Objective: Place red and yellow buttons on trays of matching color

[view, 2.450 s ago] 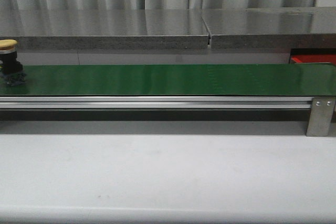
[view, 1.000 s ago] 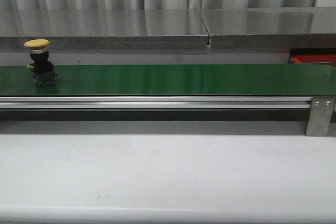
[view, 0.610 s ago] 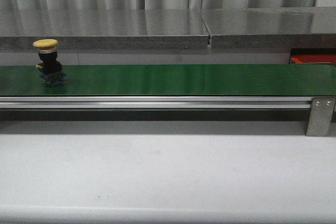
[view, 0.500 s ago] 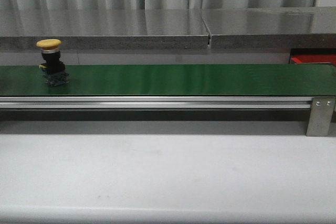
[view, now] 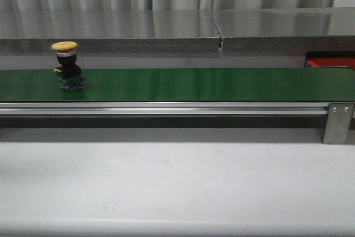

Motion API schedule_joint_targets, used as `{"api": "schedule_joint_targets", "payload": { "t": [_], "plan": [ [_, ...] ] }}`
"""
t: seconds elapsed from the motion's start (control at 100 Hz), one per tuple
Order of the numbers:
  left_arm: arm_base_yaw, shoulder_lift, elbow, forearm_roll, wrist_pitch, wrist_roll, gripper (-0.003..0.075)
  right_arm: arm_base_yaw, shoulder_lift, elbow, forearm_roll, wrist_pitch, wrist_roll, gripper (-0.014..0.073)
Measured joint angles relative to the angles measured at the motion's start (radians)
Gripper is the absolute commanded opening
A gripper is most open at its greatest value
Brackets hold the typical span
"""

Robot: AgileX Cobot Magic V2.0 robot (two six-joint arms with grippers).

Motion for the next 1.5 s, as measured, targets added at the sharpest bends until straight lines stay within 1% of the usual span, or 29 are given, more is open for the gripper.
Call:
{"api": "schedule_joint_targets", "payload": {
  "t": [0.13,0.25,0.34,0.39,0.51,0.53,0.54,0.55,0.57,0.59,0.79,1.5],
  "plan": [
    [0.000,-0.166,0.149,0.000,-0.038,0.000,0.0567,0.000,0.000,0.000,0.000,0.000,0.000,-0.0068],
    [0.000,-0.325,0.291,-0.007,-0.045,0.000,0.0477,0.000,0.000,0.000,0.000,0.000,0.000,-0.0068],
    [0.000,-0.443,0.392,-0.008,-0.049,0.000,0.0368,0.000,0.000,0.000,0.000,0.000,0.000,-0.0068],
    [0.000,-0.504,0.439,-0.008,-0.049,0.000,0.0295,0.000,0.000,0.000,0.000,0.000,0.000,-0.0068],
    [0.000,-0.645,0.534,-0.008,-0.049,0.000,0.0090,0.000,0.000,0.000,0.000,-0.001,0.000,-0.0068],
    [0.000,-0.659,0.542,-0.008,-0.051,0.000,0.0067,0.000,0.000,0.000,0.000,-0.001,0.000,-0.0068],
    [0.000,-0.672,0.550,-0.008,-0.051,0.000,0.0035,0.000,0.000,0.000,0.000,-0.001,0.000,-0.0068],
    [0.000,-0.678,0.554,-0.008,-0.051,0.000,0.0035,0.000,0.000,0.000,0.000,-0.001,0.000,-0.0068],
    [0.000,-0.695,0.565,-0.008,-0.051,0.000,-0.0006,0.000,0.000,0.000,0.000,-0.001,0.000,-0.0068],
    [0.000,-0.711,0.575,-0.008,-0.051,0.000,-0.0022,0.000,0.000,0.000,0.000,-0.001,0.000,-0.0068],
    [0.000,-0.782,0.620,-0.008,-0.047,0.000,-0.0020,0.000,0.000,0.000,0.000,-0.001,0.000,-0.0068],
    [0.000,-0.781,0.620,-0.008,-0.028,0.000,-0.0020,0.000,0.000,0.000,0.000,-0.001,0.000,-0.0068]
  ]
}}
